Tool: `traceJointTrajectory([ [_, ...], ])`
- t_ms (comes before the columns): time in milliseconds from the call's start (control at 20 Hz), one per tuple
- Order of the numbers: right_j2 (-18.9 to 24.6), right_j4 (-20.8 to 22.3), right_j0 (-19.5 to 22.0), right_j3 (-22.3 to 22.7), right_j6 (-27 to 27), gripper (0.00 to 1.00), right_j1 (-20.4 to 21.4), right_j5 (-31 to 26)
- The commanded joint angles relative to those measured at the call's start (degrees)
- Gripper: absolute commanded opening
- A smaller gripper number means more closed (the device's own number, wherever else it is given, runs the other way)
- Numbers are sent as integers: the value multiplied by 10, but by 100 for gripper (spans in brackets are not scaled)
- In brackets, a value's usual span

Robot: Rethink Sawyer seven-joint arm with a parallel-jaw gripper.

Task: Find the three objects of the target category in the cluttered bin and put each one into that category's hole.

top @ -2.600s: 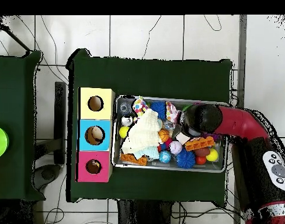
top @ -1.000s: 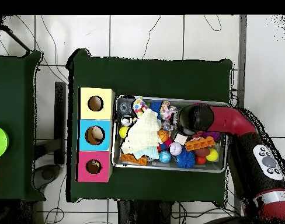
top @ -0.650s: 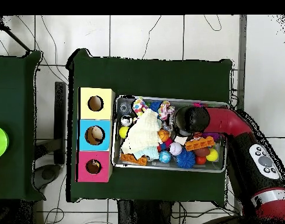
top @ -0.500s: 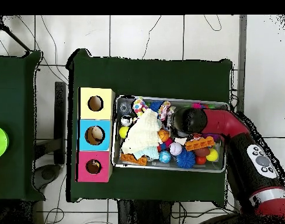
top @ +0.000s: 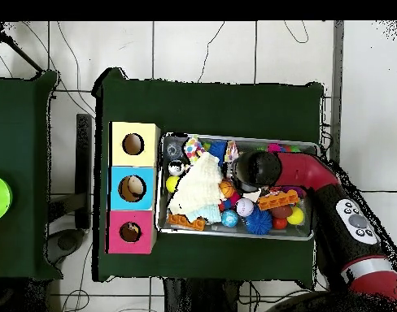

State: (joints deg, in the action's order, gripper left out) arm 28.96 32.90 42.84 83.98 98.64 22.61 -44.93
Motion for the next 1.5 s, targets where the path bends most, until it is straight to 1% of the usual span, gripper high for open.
traceJointTrajectory([
  [50,26,-26,-13,32,-43,100,-26,-27],
  [200,23,-36,-12,49,-42,100,-5,-44],
  [250,20,-40,-12,45,-45,100,3,-58],
  [450,-9,-40,-23,49,-32,100,51,-95],
  [600,-12,-39,-21,59,-38,100,83,-99],
  [750,-13,-38,-21,74,-38,100,130,-99],
  [900,-17,-38,-19,83,-31,100,151,-98],
  [1000,-18,-33,-17,76,-29,100,139,-90],
  [1250,-41,5,-22,47,-24,100,96,-57],
  [1500,-56,22,-22,27,-21,100,72,-31],
])
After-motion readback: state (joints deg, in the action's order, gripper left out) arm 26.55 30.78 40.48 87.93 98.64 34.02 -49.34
